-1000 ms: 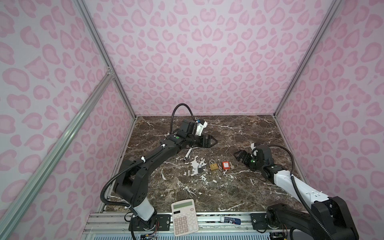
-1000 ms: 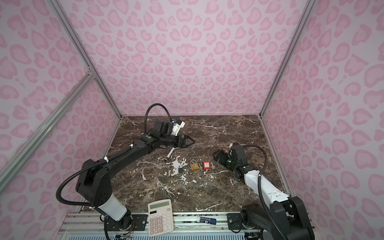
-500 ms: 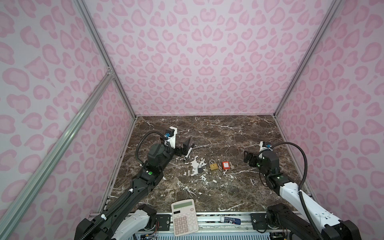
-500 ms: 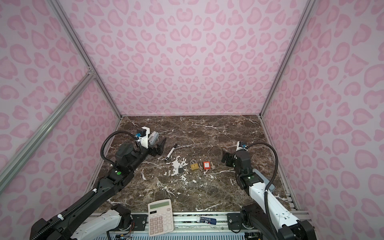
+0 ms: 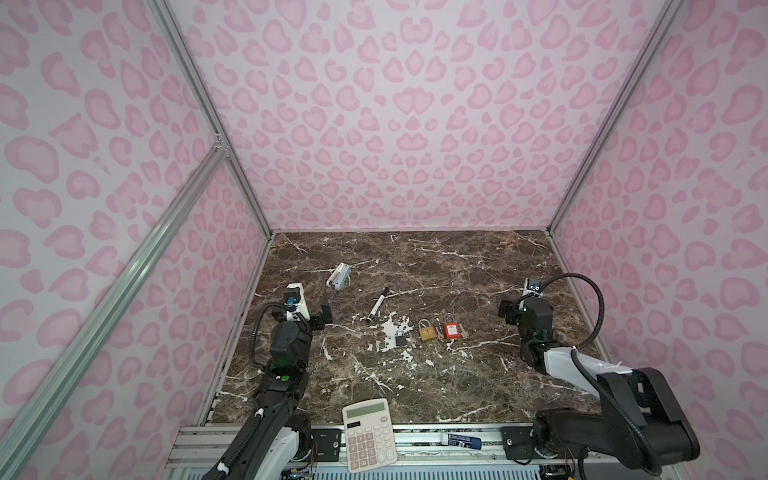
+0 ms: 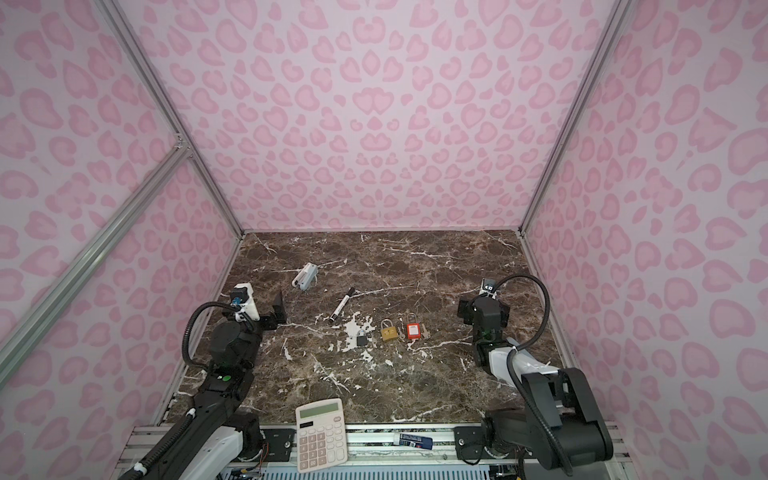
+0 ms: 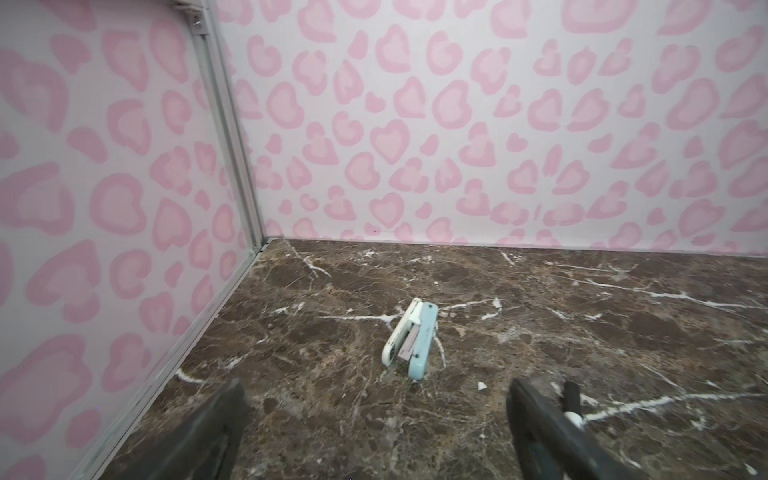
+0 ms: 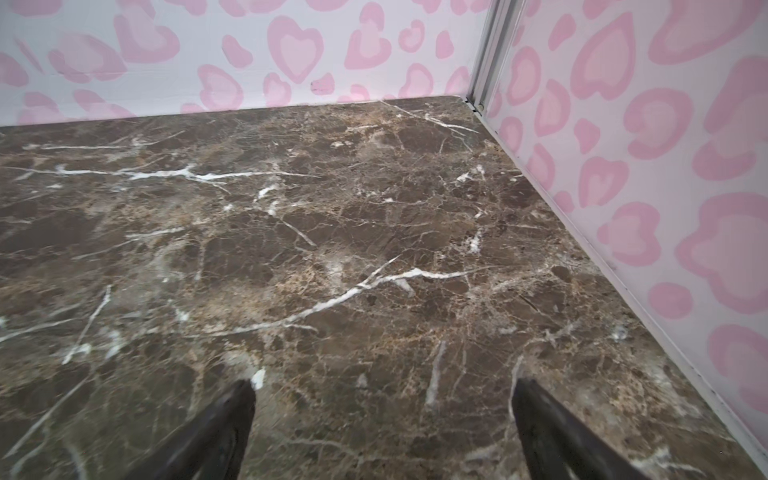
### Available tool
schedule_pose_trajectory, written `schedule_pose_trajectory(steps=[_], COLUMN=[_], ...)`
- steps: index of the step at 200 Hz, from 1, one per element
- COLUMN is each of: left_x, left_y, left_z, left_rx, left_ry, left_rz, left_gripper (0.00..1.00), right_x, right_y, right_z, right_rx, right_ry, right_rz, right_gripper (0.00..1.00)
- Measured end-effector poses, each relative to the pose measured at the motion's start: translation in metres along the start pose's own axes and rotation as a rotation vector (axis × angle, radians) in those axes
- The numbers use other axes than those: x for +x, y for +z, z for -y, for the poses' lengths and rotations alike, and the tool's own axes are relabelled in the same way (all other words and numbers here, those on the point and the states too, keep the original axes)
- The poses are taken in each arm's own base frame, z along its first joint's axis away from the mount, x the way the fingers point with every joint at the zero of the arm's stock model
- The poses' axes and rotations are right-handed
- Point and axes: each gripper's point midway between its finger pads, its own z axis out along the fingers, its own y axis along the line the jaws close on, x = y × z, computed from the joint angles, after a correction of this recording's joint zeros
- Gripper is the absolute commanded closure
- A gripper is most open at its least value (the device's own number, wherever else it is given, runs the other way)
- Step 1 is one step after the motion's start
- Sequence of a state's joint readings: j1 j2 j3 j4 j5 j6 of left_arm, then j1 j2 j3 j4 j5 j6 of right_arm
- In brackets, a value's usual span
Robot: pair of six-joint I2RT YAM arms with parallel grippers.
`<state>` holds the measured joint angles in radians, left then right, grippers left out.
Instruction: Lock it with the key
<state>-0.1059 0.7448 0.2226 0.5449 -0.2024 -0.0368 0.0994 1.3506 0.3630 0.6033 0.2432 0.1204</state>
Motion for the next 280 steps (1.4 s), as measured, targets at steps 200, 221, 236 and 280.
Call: schedule_pose_trajectory(steps=[200, 221, 236, 280], left_x=[0.095, 0.094, 0.094, 0.094], left_y=[0.079, 0.080, 0.080, 0.080], left_z=[-0.010, -0.009, -0.009, -0.008], left_rx=[0.047, 0.050, 0.047, 0.049], left_ry=[-0.034, -0.027, -0.025, -0.021], left_rz=[-0.236, -0.230, -0.231, -0.230], left_gripper=[0.02, 0.02, 0.02, 0.02], right_x=[-0.020, -0.014, -0.013, -0.011], right_y=[0.024, 0.025, 0.025, 0.025], right_z=[-0.008, -0.008, -0.008, -0.008], right_rx=[-0.163, -0.166, -0.166, -0.166], right_ry=[-0.021, -0.030, -0.032, -0.033], right_rz=[0.147, 0.126, 0.117, 0.111], right_gripper=[0.01, 0.01, 0.01, 0.01])
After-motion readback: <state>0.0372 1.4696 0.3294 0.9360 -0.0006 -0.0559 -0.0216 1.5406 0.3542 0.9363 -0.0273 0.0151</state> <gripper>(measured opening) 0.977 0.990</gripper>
